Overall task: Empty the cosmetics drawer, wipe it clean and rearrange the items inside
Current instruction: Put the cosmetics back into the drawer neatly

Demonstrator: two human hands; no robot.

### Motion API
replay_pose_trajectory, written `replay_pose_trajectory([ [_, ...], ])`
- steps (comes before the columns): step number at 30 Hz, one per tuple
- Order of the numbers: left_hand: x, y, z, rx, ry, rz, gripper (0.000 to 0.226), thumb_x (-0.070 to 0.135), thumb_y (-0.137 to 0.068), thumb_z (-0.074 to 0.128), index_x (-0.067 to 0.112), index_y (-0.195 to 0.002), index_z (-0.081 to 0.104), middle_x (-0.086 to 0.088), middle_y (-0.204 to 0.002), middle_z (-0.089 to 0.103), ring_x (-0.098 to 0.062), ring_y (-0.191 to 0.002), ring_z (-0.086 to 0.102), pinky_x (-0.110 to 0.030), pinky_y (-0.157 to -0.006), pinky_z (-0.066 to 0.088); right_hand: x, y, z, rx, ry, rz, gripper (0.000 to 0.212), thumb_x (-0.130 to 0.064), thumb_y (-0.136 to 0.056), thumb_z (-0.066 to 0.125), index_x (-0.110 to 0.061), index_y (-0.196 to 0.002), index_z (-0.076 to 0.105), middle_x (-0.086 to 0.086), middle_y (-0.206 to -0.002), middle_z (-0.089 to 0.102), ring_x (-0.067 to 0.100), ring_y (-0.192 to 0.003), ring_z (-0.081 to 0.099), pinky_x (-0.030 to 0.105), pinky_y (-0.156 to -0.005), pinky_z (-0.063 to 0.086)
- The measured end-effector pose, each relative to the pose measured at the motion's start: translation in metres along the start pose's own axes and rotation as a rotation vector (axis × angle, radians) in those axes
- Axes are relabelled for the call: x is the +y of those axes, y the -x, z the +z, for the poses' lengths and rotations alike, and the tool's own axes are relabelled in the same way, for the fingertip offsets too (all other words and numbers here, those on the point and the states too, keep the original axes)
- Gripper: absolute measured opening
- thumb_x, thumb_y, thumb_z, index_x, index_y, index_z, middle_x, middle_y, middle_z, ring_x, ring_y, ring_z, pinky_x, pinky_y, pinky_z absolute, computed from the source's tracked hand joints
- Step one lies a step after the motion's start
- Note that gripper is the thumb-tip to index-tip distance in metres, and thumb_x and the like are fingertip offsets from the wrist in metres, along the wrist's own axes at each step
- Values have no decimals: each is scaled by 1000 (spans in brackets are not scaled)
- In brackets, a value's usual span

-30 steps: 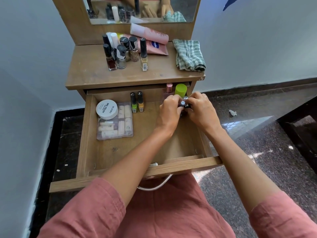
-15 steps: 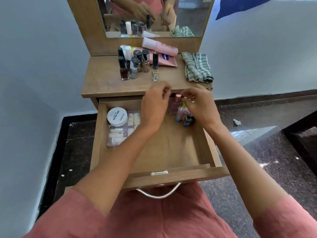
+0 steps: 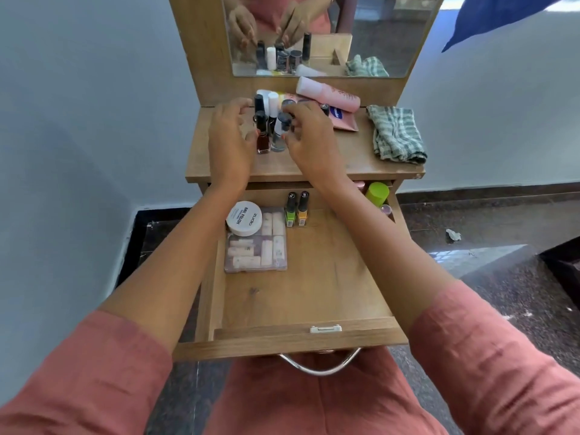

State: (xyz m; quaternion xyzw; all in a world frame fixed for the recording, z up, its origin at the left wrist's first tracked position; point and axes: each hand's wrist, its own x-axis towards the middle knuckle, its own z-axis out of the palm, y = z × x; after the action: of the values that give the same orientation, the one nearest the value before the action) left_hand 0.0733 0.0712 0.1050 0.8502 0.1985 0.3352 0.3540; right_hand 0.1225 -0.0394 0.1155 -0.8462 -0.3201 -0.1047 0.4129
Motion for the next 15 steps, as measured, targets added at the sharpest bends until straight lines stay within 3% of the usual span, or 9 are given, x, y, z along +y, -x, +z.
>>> replay_pose_trajectory([
  [4, -5, -9, 3, -65, -10, 29, 35, 4, -84, 60, 13, -118, 59, -7, -118, 60, -15, -104, 56, -20, -87, 44, -1, -9, 7, -54, 75, -2, 41, 2, -83, 54, -4, -123, 53, 13, -123, 53, 19, -113, 50, 16, -87, 35],
  [10, -3, -9, 4, -61, 63, 10, 24, 6, -85, 61, 9, -109, 61, -5, -105, 66, -8, -91, 58, -19, -82, 48, 3, -11, 10, -44, 43, 4, 27, 3, -80, 58, -1, -107, 58, 13, -107, 60, 9, -90, 46, 11, -73, 32],
  [15, -1, -9, 4, -79, 106, 5, 20, 7, -82, 64, 6, -102, 60, -7, -100, 65, -11, -89, 60, -30, -81, 53, 4, -7, 7, -32, -30, 4, 22, 4, -75, 60, -1, -96, 57, 12, -96, 61, 15, -85, 51, 30, -76, 47],
])
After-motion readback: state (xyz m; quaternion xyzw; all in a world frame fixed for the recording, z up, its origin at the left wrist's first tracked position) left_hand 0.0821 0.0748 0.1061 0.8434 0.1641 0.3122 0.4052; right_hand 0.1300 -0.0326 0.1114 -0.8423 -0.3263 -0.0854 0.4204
